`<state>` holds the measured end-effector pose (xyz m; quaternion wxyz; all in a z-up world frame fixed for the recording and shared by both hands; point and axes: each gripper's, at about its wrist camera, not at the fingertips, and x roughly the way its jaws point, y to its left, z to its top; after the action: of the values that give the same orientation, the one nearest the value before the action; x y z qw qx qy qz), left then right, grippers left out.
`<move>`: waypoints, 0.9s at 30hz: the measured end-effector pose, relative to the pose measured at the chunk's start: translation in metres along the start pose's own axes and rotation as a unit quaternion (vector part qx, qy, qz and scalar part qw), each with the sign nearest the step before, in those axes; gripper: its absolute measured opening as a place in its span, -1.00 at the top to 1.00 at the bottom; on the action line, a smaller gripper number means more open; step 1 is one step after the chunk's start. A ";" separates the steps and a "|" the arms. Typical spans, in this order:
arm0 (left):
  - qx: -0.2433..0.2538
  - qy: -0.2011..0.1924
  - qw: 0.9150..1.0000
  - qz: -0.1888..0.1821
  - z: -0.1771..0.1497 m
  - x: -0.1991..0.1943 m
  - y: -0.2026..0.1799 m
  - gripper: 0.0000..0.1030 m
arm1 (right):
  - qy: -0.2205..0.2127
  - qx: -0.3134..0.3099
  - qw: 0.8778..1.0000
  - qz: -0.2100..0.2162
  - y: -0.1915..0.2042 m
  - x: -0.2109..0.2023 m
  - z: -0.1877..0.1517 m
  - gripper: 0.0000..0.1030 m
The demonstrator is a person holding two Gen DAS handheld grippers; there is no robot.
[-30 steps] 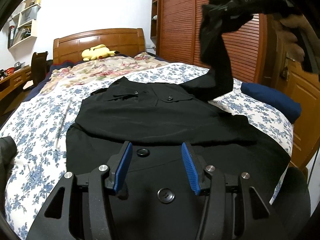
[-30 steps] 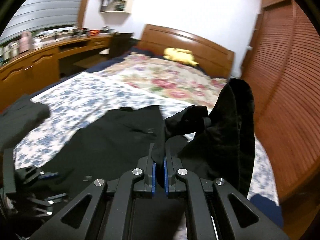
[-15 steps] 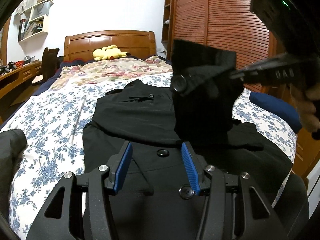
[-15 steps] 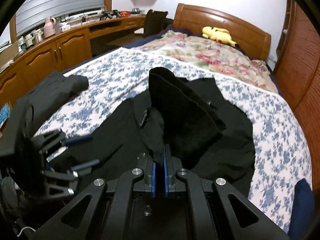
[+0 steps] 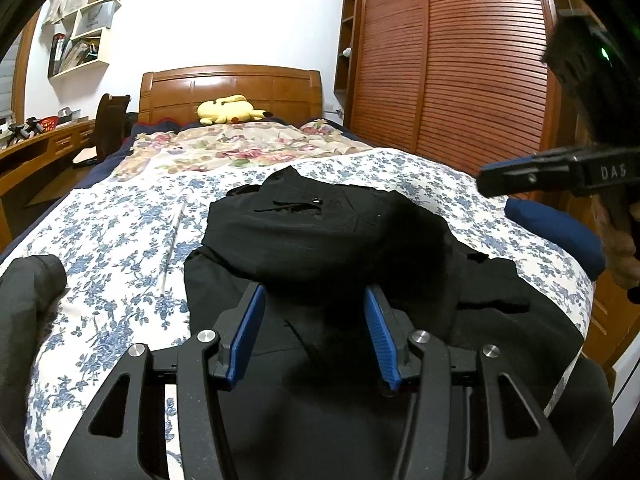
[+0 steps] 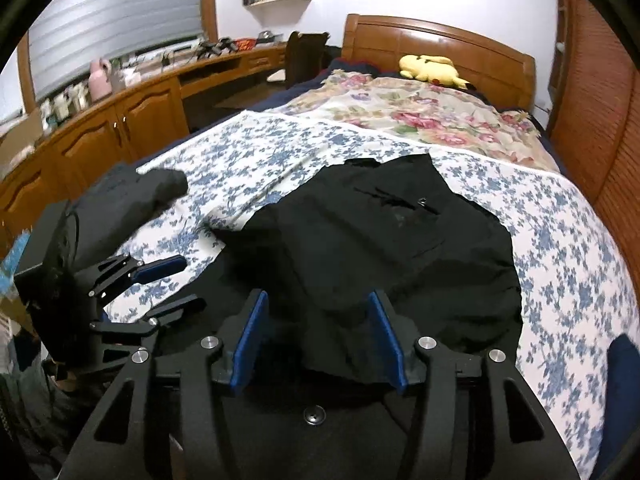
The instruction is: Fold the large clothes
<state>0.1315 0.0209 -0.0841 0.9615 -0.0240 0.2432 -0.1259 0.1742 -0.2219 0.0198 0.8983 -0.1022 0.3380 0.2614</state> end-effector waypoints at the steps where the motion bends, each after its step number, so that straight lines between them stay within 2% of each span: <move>1: -0.001 -0.002 1.000 0.000 0.000 -0.002 0.001 -0.02 | -0.003 0.003 1.000 -0.003 -0.002 -0.001 -0.005 -0.05; 7: -0.012 -0.009 1.000 0.000 -0.004 -0.016 0.015 -0.02 | 0.016 0.018 0.999 -0.037 -0.011 0.015 -0.029 -0.05; 11: -0.027 -0.010 1.000 0.003 -0.008 -0.023 0.029 -0.01 | 0.028 0.033 0.998 -0.037 -0.012 0.033 -0.041 -0.05; 18: -0.046 -0.001 0.999 0.006 -0.013 -0.023 0.049 -0.01 | 0.049 0.040 0.998 0.000 0.016 0.079 -0.049 -0.05; 27: -0.031 0.019 0.999 0.008 -0.022 -0.021 0.050 -0.02 | 0.092 0.026 0.993 0.076 0.069 0.147 -0.070 -0.05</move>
<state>0.1147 0.0745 -0.0992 0.9564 -0.0495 0.2655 -0.1114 0.1914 -0.1305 -0.1302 0.8432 -0.0768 0.4326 0.3096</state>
